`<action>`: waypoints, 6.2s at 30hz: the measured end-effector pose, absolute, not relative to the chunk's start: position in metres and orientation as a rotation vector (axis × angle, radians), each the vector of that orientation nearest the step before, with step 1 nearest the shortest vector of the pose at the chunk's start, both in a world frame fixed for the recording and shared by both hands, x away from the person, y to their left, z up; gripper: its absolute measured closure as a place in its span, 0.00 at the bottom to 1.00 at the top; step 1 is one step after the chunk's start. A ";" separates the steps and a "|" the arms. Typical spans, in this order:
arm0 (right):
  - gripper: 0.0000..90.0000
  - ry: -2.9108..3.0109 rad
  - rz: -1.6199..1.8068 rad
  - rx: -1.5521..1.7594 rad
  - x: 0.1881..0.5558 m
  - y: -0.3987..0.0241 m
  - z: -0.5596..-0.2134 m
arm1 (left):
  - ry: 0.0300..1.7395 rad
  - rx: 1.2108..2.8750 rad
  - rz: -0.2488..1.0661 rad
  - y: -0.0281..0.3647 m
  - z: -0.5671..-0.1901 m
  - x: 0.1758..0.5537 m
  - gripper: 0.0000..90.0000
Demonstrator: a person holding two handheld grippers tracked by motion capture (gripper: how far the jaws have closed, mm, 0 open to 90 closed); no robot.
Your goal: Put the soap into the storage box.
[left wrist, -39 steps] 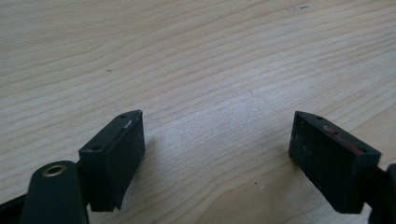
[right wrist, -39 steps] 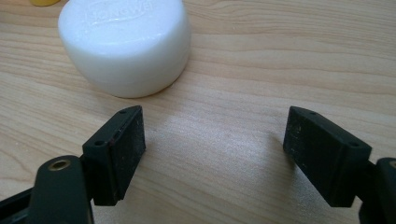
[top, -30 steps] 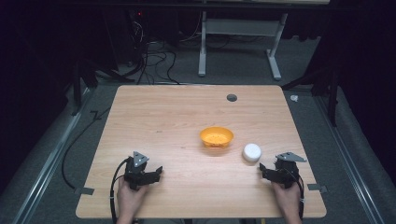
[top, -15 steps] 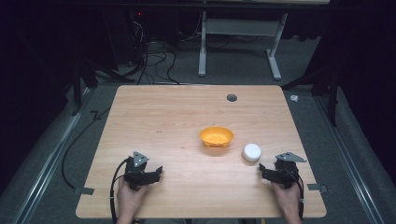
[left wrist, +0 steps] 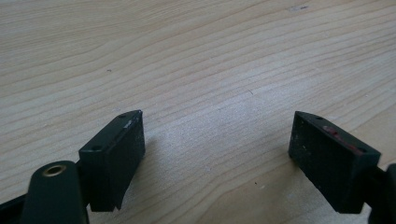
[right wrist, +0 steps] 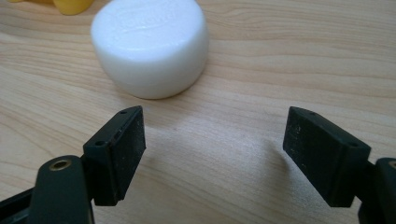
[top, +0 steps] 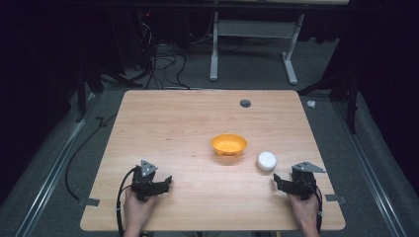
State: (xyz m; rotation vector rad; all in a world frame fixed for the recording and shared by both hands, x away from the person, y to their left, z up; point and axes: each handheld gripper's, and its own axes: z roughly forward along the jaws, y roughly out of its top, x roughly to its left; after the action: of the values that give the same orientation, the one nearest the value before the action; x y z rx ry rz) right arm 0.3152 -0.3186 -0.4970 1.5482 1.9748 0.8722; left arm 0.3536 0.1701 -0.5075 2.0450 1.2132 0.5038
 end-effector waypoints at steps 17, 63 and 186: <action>0.22 2.012 0.934 1.492 0.312 -0.302 -0.486 | 1.213 2.045 0.504 0.170 -0.507 0.354 0.21; 0.15 2.065 0.824 1.528 0.371 -0.270 -0.488 | 1.214 2.040 0.504 0.170 -0.508 0.354 0.21; 0.27 2.236 1.069 1.246 0.403 -0.197 -0.401 | 1.214 2.040 0.504 0.170 -0.508 0.354 0.21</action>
State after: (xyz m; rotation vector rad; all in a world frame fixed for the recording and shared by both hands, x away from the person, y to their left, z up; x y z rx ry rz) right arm 0.4031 -0.1966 -0.4015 1.2460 2.2356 1.0690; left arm 0.3537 0.1702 -0.5077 2.0400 1.2140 0.5043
